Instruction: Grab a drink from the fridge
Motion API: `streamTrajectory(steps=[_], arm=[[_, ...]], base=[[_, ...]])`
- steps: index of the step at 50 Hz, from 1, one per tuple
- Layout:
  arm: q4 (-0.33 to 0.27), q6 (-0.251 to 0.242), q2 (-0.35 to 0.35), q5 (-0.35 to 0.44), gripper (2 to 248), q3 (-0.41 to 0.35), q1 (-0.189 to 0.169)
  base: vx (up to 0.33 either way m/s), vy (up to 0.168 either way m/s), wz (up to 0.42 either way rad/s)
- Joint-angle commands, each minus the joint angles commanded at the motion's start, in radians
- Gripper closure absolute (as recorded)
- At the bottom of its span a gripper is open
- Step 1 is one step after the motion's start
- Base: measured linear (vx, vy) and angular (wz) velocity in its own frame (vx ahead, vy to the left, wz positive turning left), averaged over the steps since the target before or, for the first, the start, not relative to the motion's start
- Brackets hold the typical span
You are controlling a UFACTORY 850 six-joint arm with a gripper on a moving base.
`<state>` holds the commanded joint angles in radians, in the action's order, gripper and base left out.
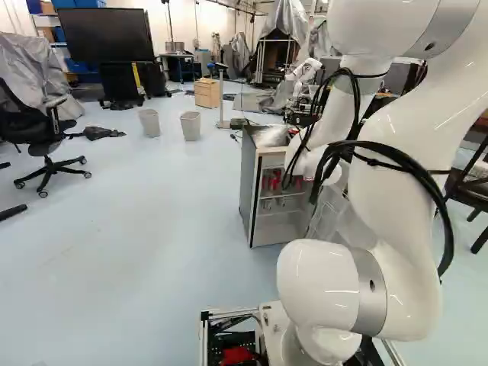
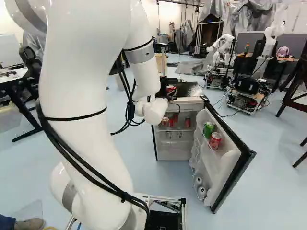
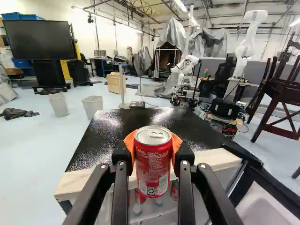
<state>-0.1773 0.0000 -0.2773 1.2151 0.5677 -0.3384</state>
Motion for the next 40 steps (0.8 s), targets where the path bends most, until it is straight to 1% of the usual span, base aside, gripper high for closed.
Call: streamTrajectory(steps=[26, 40], arm=[[0.000, 0.000, -0.064, 0.000, 153, 0.078, 0.014], [0.000, 0.000, -0.121, 0.000, 153, 0.132, 0.023]], base=[[0.000, 0.000, 0.000], [0.000, 0.000, 0.000]])
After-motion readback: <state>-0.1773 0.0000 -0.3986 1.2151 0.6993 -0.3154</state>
